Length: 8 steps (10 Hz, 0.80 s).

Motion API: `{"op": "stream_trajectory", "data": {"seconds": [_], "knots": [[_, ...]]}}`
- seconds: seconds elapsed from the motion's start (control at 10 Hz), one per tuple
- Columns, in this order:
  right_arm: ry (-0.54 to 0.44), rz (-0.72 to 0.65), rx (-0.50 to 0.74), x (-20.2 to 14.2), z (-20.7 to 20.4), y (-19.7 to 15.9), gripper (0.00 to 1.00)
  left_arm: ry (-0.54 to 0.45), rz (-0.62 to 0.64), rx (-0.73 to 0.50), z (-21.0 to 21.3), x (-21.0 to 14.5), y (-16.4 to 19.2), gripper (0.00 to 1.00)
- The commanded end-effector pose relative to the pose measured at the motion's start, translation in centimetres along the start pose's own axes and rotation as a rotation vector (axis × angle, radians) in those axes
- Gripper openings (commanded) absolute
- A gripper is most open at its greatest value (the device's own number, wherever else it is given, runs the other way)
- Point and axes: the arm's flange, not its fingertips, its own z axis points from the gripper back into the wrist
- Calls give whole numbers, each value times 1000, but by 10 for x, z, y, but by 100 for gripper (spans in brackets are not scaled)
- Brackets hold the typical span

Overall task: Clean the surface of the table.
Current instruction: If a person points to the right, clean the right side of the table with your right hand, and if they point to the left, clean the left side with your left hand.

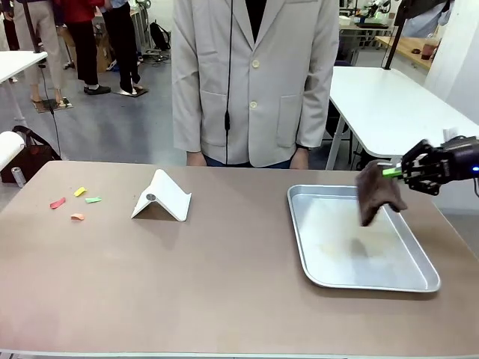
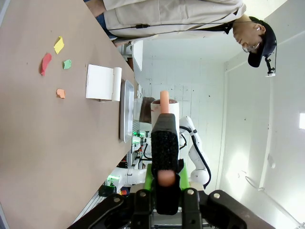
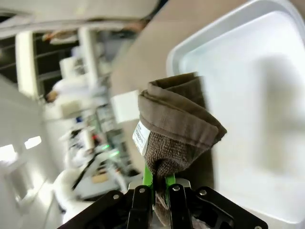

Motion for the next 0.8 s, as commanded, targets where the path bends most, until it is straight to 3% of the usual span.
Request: {"op": "stream_trajectory", "data": {"seconds": [0.0, 0.2, 0.5, 0.7], "knots": [[99, 25, 222, 8, 25, -13, 11, 3, -2, -6, 0, -4, -5, 0], [91, 70, 370, -4, 68, -11, 11, 3, -2, -6, 0, -4, -5, 0], [-13, 71, 358, -16, 130, -24, 11, 3, -2, -6, 0, -4, -5, 0], [-19, 64, 442, -8, 136, -45, 11, 3, -2, -6, 0, -4, -5, 0]]}}
